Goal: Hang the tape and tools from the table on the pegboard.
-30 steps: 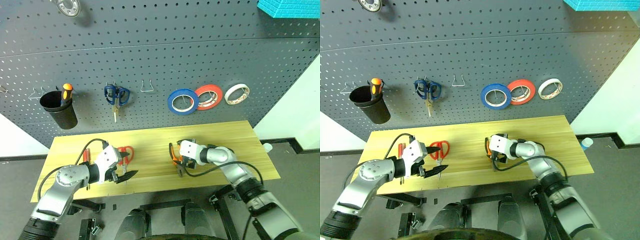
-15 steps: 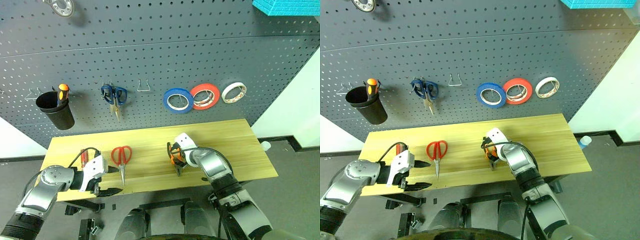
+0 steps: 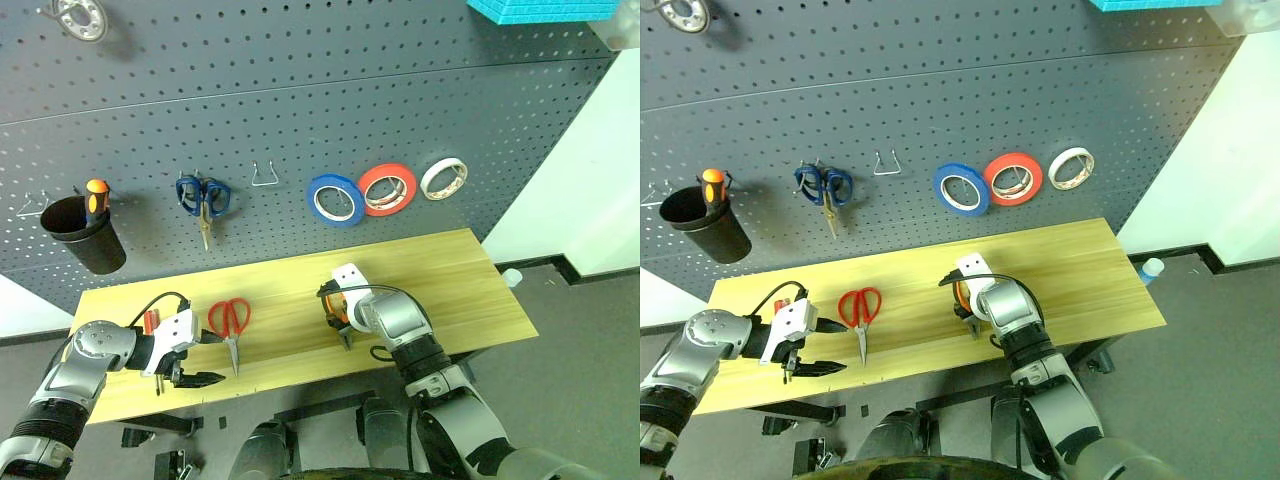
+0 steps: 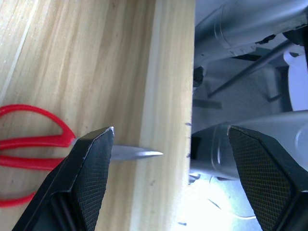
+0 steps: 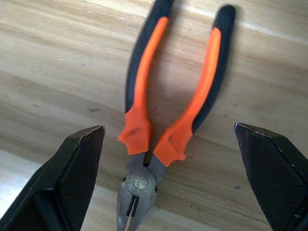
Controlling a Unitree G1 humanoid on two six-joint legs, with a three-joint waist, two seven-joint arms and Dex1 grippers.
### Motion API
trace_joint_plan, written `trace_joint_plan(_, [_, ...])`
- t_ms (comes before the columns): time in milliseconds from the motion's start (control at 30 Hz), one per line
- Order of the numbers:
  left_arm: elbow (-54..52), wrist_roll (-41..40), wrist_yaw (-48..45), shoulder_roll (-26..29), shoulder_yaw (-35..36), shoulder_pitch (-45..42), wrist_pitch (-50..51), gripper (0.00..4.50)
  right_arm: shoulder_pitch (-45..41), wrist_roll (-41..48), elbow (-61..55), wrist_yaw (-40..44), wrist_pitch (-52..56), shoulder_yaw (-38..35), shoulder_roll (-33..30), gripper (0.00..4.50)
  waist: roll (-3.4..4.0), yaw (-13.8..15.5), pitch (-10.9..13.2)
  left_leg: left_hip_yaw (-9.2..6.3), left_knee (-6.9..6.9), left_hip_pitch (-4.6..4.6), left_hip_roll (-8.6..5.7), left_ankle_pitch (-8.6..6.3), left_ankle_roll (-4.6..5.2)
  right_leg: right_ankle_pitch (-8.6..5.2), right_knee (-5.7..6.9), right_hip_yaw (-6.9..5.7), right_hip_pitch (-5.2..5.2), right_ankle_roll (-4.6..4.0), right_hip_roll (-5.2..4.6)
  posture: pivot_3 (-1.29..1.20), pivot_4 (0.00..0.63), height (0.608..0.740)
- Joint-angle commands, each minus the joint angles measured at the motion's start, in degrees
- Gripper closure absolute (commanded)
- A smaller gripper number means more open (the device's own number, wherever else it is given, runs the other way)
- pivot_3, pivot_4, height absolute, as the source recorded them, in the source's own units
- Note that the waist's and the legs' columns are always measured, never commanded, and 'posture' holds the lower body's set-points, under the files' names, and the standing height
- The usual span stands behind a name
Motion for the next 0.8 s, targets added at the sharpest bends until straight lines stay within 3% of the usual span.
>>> trace_joint_plan(33, [1.9, -0.1, -0.7, -0.3, 0.8, -0.1, -2.7, 0.54, -2.8, 2.2, 3.9, -2.2, -0.7, -2.8, 2.3, 0.02, 0.0, -0.7, 0.0, -0.01, -0.01, 0.0, 0.0, 0.0, 0.0, 0.0, 0.01, 0.0, 0.0, 0.0, 0.0, -0.16, 0.093, 0.732])
trace_joint_plan(467, [0.3, -1.4, 1.2, -1.5, 1.7, 4.1, -3.8, 0.54, -9.4, 3.3, 19.8, -5.5, -9.2, -3.4, 4.0, 0.02, 0.05, -1.0, 0.0, -0.09, 0.02, 0.03, 0.01, 0.0, 0.01, 0.0, 0.17, 0.0, -0.04, 0.01, 0.04, -0.13, 0.104, 0.732])
trace_joint_plan(800, [0.3, -1.5, 2.3, -2.2, 1.8, 5.1, -4.7, 0.54, -10.2, 2.5, 25.0, -7.6, -11.6, -3.3, 0.6, 0.02, 0.05, -0.9, 0.0, -0.11, 0.06, 0.08, 0.01, 0.01, 0.01, -0.01, 0.24, 0.0, 0.0, 0.02, 0.06, -0.12, 0.107, 0.732])
